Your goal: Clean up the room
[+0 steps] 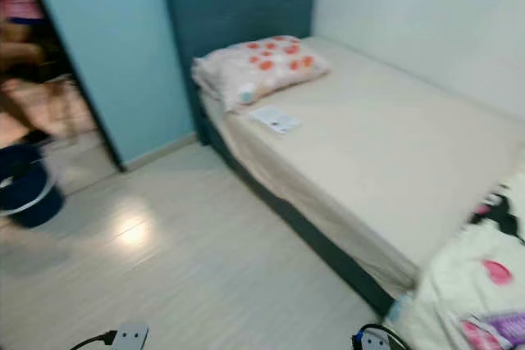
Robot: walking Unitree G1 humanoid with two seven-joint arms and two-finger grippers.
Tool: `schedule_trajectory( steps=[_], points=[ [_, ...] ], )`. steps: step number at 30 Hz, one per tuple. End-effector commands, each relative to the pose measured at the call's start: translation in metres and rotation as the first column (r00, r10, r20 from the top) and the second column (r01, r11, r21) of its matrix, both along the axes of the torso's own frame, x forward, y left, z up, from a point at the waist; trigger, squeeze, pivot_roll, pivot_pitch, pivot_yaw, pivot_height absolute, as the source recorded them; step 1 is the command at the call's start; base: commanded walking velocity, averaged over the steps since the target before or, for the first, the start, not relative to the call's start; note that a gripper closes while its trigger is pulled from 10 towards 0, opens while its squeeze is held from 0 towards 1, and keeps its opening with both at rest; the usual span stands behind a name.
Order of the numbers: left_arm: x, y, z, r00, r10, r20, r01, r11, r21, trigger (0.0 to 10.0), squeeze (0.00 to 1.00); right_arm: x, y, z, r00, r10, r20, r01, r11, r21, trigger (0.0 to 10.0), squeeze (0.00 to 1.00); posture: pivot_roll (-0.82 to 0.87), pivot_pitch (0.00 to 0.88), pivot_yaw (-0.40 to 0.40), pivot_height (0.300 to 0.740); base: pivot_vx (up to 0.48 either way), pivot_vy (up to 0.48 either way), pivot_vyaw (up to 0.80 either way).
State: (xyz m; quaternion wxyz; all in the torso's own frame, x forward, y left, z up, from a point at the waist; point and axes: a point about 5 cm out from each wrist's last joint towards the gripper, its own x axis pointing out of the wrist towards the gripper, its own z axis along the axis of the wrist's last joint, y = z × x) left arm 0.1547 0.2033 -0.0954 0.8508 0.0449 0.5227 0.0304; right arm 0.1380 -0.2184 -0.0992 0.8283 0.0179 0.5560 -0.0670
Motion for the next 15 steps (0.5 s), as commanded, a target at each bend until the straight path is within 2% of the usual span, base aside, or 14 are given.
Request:
schedule_trajectory(
  steps=[1,15],
  points=[
    [-0.0015,0.0019,-0.0003,1.0,-0.014,-0.007,0.014,1.0,0.008,10.0,0.0,-0.0037,-0.0002,-0.0012,1.0,0.004,-0.017,-0.004,1.0,0.003,10.0,0.0,-0.14,0.034,-0.013,0.74,0.0,0.0,-0.73],
    [-0.0046,0.0046,-0.001,1.0,-0.019,-0.018,0.02,1.0,0.012,10.0,0.0,-0.0043,0.0001,-0.0015,0.999,0.029,-0.029,-0.028,1.0,0.006,10.0,0.0,-0.13,0.038,-0.013,0.74,0.0,0.0,-0.73]
  ],
)
